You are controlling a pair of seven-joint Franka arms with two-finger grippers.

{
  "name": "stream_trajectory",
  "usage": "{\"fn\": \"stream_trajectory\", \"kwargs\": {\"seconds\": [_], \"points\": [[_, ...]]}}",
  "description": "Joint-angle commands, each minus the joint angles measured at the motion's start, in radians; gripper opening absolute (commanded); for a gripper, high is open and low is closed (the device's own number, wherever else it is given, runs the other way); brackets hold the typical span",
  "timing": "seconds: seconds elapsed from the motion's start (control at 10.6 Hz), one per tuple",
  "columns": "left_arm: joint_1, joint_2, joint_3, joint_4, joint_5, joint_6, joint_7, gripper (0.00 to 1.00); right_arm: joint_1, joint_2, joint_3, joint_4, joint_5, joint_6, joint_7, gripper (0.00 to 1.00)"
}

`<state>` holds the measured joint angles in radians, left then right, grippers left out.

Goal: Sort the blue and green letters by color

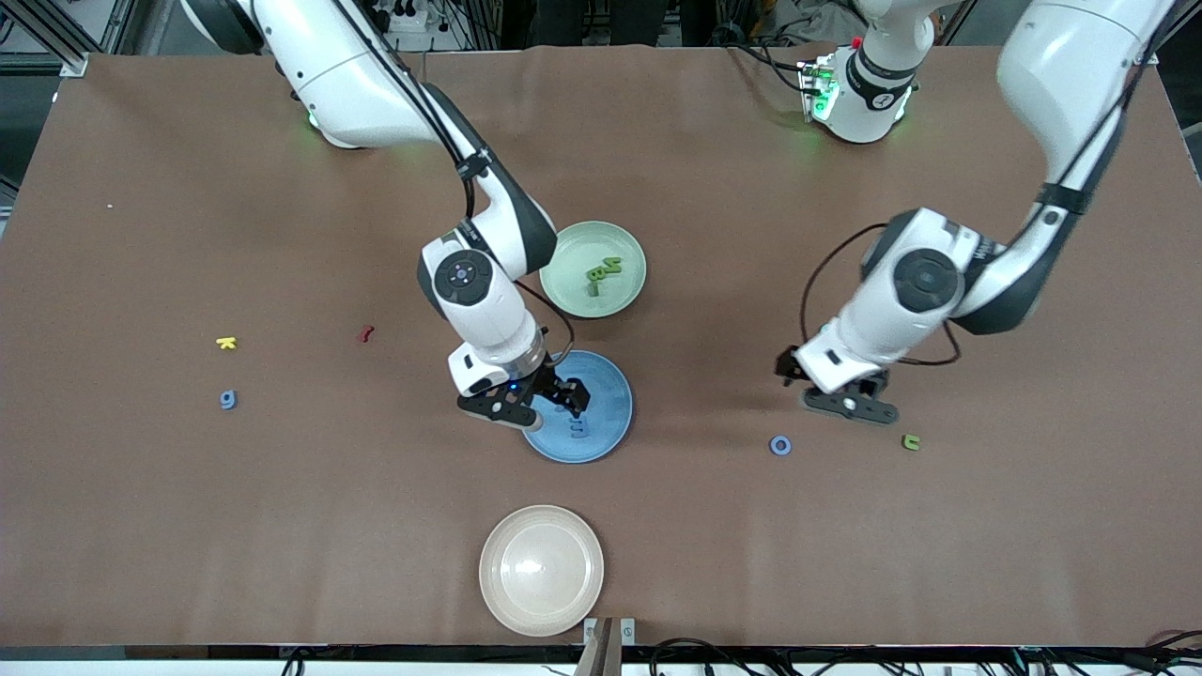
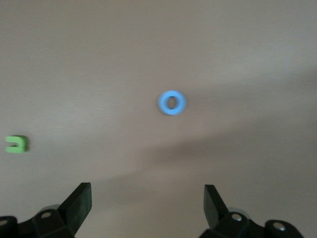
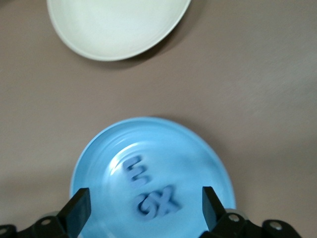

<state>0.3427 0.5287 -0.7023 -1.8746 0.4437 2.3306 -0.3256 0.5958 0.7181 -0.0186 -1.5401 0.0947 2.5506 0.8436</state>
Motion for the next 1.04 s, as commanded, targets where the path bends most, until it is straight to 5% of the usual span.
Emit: {"fn": "stream_trajectory", "kwargs": {"seconds": [0.0,0.57,0.95], "points": [[0.055,0.076,0.038,0.037,0.108,0.033,0.097,1.00,-0.115,-0.100,0.009,-0.136,-0.024,-0.044,-0.156,1.00],[0.081,0.188,0.105,0.121,0.167,0.072,0.152,0.94,-0.488,-0.210,0.042,-0.268,-0.026,-0.183,-0.674,1.00],[0.111,0.266,0.107,0.166,0.165,0.072,0.255,0.89,-0.646,-0.241,0.040,-0.282,-0.134,-0.265,-0.856,1.00]]}}
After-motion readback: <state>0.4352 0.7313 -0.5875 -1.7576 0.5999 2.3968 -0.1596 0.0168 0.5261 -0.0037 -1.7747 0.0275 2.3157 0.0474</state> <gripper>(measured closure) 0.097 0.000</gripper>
